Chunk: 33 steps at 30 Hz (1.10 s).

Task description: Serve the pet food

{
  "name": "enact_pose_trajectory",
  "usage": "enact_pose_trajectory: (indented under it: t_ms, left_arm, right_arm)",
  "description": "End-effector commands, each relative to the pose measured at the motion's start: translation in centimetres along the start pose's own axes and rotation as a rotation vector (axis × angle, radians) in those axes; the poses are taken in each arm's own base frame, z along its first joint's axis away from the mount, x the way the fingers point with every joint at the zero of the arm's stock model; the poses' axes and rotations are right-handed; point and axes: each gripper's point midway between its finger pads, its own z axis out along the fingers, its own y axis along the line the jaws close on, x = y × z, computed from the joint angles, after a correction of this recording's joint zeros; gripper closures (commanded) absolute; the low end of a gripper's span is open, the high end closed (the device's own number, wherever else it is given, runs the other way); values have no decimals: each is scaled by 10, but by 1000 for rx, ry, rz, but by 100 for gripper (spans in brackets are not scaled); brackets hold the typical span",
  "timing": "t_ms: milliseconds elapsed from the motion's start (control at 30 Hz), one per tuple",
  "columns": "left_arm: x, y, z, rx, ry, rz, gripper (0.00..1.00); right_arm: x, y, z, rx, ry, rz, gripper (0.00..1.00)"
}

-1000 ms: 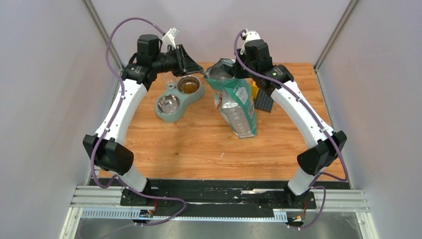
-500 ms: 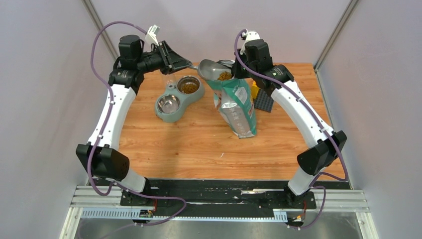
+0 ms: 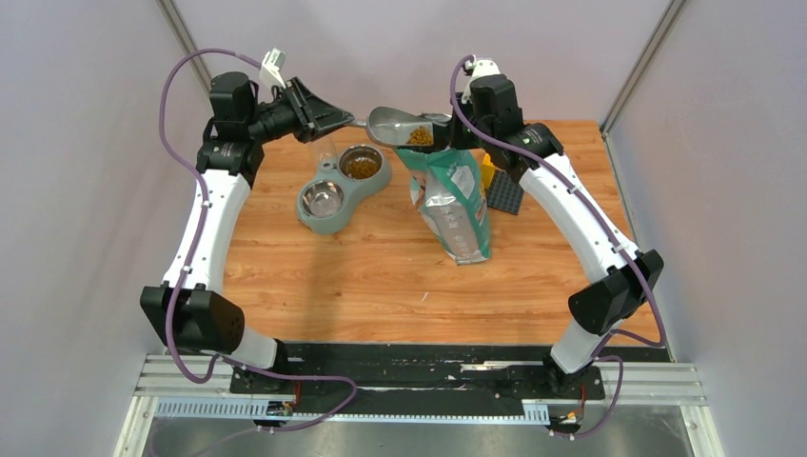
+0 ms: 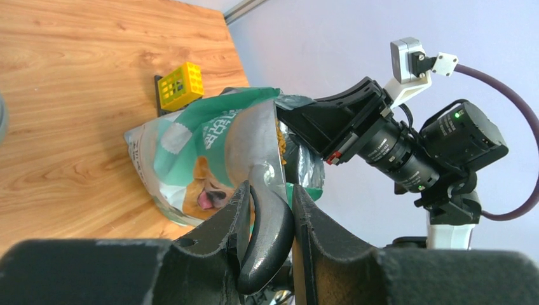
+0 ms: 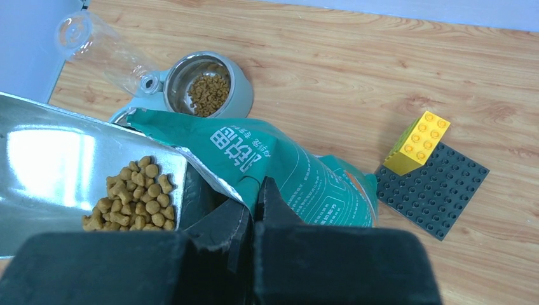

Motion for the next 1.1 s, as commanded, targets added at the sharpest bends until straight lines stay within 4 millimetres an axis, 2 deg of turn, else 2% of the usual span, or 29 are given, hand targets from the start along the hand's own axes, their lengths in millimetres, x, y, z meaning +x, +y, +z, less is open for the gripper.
enact_pose_trajectory:
  t_ms: [0,100,500,600,833,1067]
  left_arm:
    - [-17,-8,-14,9,-80,10,100]
    - [-22,-10,-18,32,-96,-17,100]
    - [-10,-17,-17,156,-32,-183,100]
    - [-22,-14,-26,179,-68,-187,100]
    - [-31,-23,-39,215,-90,-193,100]
    - [-42,-25,-60,237,-142,-173,100]
  right_arm:
    - [-55,-6,-26,14,-177,39,100]
    - [-57,-7,-26,21,-182,39,100]
    - [-63,-10,-28,31,-198,40,100]
    - [-63,-11,-29,33,-201,41,100]
    - [-65,-15,-31,46,-206,46,100]
    - [-66,-20,-33,56,-209,46,100]
